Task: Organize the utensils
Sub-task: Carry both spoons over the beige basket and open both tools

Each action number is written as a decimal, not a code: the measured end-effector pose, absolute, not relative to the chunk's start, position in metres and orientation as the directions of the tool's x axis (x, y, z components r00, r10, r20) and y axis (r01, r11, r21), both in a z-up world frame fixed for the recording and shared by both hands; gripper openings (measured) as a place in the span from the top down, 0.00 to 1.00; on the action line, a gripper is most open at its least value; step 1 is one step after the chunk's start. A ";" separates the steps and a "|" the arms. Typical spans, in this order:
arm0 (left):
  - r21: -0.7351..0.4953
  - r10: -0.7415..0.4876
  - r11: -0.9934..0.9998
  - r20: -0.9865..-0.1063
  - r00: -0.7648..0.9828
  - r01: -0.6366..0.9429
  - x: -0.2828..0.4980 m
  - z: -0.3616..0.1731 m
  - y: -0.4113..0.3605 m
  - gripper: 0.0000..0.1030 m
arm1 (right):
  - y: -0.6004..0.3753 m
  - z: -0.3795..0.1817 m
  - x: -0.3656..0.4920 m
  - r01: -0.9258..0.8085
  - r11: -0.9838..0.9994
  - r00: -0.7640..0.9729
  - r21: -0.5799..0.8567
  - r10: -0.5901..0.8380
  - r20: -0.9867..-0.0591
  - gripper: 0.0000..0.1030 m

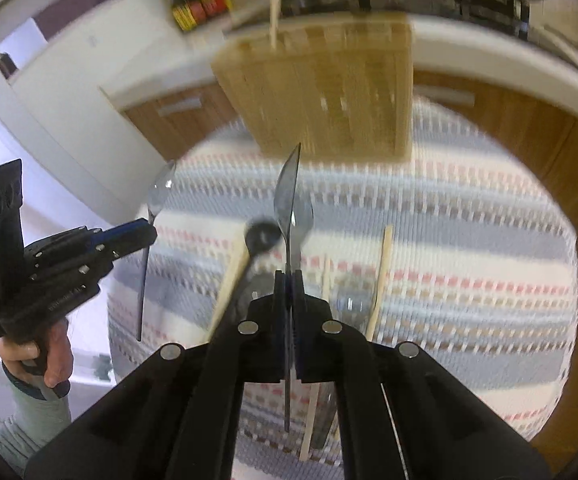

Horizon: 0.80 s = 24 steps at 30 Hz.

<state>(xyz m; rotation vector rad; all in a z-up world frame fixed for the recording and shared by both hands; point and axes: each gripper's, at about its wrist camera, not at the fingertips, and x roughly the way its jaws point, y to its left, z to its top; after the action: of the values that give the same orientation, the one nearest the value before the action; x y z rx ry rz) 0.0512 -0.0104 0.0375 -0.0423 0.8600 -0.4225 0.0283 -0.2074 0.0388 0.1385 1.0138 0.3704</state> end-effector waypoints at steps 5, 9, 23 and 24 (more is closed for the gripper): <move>-0.250 -0.437 0.899 -0.575 0.691 0.360 0.062 0.089 -0.006 0.90 | -0.217 0.084 0.035 -0.272 0.930 0.634 0.248 0.367 -0.680 0.98; -0.252 -0.450 0.893 -0.474 0.757 0.373 0.078 0.122 -0.013 0.90 | -0.223 0.118 0.049 -0.279 0.931 0.746 0.234 0.364 -0.558 0.98; -0.194 -0.409 0.911 -0.311 0.858 0.364 0.164 0.151 -0.039 0.90 | -0.250 0.153 0.135 -0.141 0.981 0.926 0.135 0.179 -0.333 0.98; -0.193 -0.404 0.913 -0.304 0.863 0.360 0.169 0.150 -0.039 0.90 | -0.252 0.150 0.143 -0.131 0.983 0.930 0.132 0.168 -0.327 0.98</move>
<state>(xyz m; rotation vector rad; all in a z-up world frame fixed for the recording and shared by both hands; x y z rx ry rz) 0.1690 -0.0391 0.1498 -0.1311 0.3462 -0.4016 0.1427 -0.2524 0.1499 0.1092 0.3438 0.1534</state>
